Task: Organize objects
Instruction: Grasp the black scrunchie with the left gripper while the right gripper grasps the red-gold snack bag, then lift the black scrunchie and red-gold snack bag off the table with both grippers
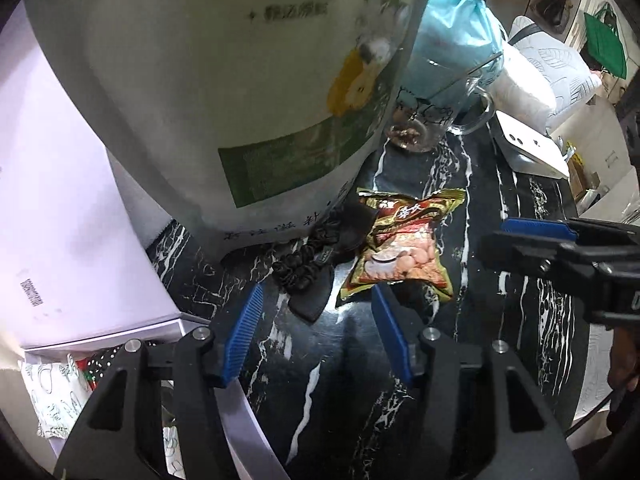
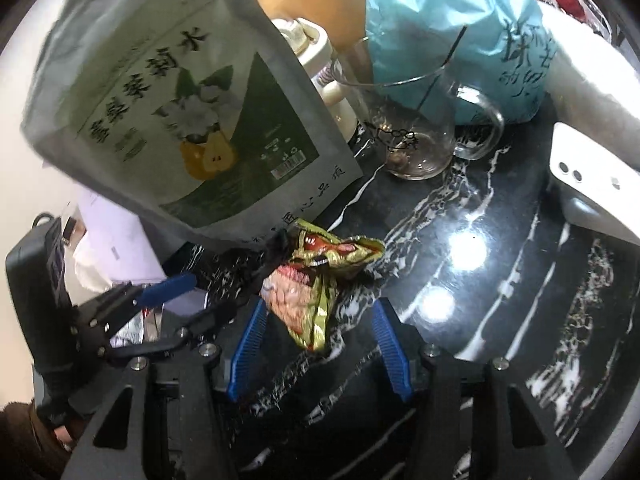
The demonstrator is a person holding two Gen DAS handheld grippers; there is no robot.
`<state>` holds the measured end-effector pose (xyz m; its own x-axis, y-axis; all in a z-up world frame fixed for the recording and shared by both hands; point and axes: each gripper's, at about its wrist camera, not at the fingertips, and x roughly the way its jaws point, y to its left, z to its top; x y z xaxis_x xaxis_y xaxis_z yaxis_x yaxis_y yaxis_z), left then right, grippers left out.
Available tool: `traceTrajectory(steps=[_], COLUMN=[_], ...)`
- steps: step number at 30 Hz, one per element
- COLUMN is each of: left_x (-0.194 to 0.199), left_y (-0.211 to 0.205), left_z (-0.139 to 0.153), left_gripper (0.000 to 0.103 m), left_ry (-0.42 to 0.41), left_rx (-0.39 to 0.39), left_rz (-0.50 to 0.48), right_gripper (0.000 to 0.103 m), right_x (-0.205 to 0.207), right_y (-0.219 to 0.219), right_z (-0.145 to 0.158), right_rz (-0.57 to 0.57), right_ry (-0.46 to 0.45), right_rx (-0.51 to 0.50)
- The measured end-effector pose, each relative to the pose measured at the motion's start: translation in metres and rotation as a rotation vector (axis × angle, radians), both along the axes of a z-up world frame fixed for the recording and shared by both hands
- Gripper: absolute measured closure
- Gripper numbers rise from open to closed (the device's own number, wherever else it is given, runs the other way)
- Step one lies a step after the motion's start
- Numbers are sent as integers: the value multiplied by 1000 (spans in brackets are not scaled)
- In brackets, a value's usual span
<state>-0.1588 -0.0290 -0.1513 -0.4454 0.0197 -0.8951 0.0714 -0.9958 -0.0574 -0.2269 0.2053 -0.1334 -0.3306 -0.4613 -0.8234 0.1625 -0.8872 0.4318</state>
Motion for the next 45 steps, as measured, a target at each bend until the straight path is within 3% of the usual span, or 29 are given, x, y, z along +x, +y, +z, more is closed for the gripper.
traceTrajectory(steps=[17, 22, 36, 45], left_x=[-19, -20, -28, -20], left_y=[-4, 5, 13, 44], left_z=[-16, -21, -35, -34], left_gripper=[48, 48, 85, 90], left_ry=[-16, -29, -78, -118], left_rx=[19, 17, 33, 72], left_rz=[-106, -162, -257, -297], right_gripper=[48, 76, 79, 79], right_x=[-30, -28, -11, 16], right_y=[-26, -34, -16, 9], right_z=[-39, -42, -41, -38], right_rz=[-11, 25, -25, -42], right_ry=[-112, -105, -92, -103], right_rx=[30, 26, 67, 66])
